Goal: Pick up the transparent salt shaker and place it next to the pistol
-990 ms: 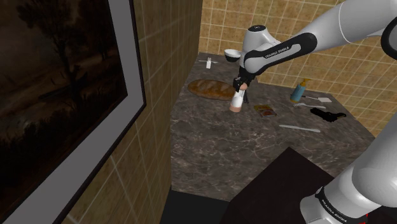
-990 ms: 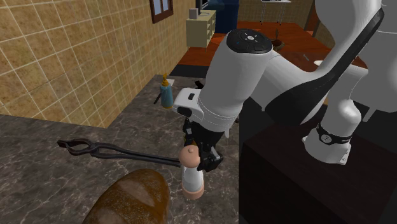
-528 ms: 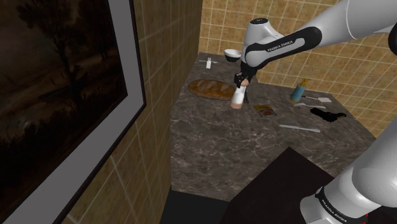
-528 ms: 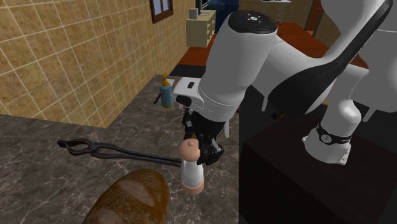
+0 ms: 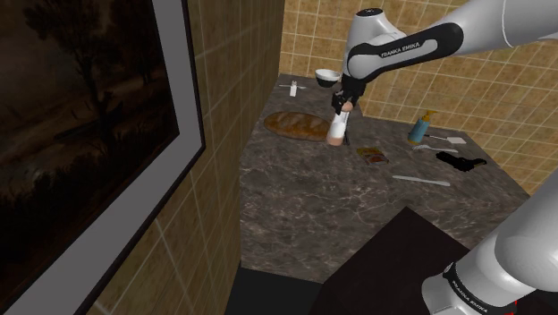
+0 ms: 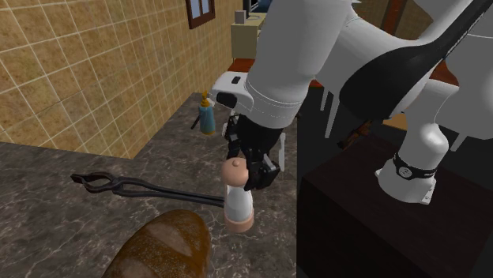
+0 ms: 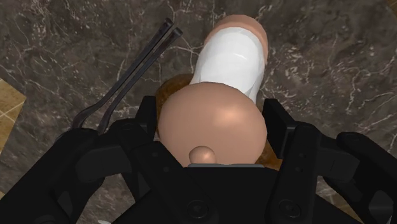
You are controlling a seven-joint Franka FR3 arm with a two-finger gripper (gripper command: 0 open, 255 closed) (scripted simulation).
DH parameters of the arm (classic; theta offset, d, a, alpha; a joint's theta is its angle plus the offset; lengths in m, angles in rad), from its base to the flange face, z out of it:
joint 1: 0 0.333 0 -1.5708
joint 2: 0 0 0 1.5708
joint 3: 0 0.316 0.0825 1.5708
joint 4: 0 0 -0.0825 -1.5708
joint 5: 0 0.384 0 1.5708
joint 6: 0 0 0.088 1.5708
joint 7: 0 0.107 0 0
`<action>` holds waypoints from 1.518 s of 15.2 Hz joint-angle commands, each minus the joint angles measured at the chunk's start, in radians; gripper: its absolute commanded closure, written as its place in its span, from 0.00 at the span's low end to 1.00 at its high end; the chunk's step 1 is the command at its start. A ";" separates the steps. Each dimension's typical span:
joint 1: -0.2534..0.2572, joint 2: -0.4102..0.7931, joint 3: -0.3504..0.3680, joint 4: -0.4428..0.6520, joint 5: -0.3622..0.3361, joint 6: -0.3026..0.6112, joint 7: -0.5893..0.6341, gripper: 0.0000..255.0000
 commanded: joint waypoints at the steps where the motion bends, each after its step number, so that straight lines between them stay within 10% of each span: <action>1: 0.002 -0.009 0.002 0.018 0.004 -0.027 -0.006 1.00; 23: 0.008 -0.042 0.009 0.270 0.039 -0.305 -0.081 1.00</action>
